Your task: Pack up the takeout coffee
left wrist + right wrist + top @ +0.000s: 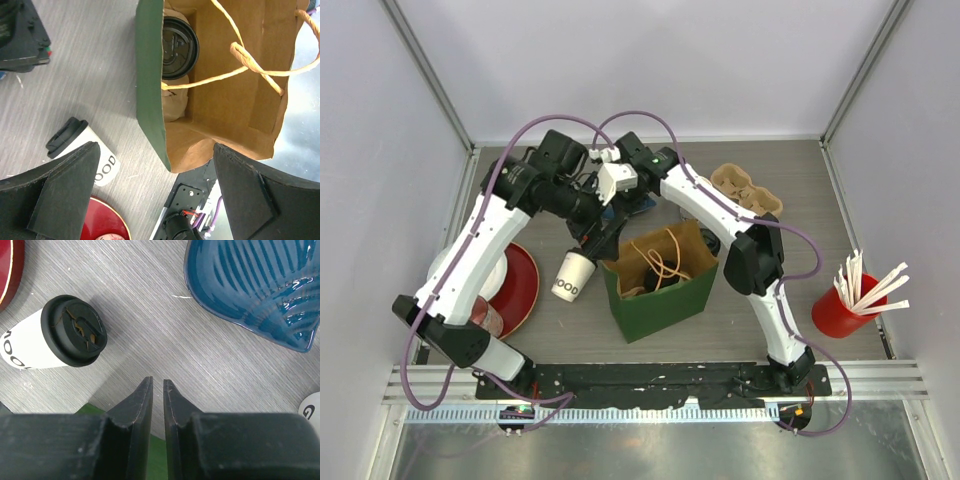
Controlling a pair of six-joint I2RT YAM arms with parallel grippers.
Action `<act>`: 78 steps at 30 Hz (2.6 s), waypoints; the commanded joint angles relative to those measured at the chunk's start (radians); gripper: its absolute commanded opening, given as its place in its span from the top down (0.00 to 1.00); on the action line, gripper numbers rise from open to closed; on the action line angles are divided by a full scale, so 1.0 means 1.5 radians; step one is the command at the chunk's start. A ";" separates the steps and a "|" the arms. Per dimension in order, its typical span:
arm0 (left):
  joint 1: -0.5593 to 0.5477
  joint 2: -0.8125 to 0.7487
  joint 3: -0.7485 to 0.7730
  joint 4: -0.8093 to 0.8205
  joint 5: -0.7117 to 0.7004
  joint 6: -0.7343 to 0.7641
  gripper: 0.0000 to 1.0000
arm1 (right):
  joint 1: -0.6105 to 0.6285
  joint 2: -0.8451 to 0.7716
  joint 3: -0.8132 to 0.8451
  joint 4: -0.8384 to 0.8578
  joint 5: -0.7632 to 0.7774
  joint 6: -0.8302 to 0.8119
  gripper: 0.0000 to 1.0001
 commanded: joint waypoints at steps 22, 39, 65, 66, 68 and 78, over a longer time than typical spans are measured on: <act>0.109 -0.020 -0.338 0.213 -0.332 -0.157 0.00 | -0.050 -0.174 -0.123 0.099 0.105 0.038 0.37; 0.083 -0.024 -0.496 0.389 -0.311 -0.269 0.00 | -0.060 -0.239 -0.224 0.149 0.119 0.035 0.36; 0.078 0.057 -0.504 0.363 -0.297 -0.167 0.14 | -0.061 -0.268 -0.237 0.159 0.114 0.014 0.36; 0.078 0.056 -0.503 0.358 -0.293 -0.164 0.16 | -0.060 -0.270 -0.239 0.158 0.114 0.015 0.36; 0.078 0.050 -0.500 0.339 -0.284 -0.162 0.16 | -0.060 -0.273 -0.241 0.159 0.113 0.012 0.36; 0.079 0.006 -0.520 0.279 -0.323 -0.091 0.00 | -0.061 -0.284 -0.248 0.168 0.111 0.012 0.36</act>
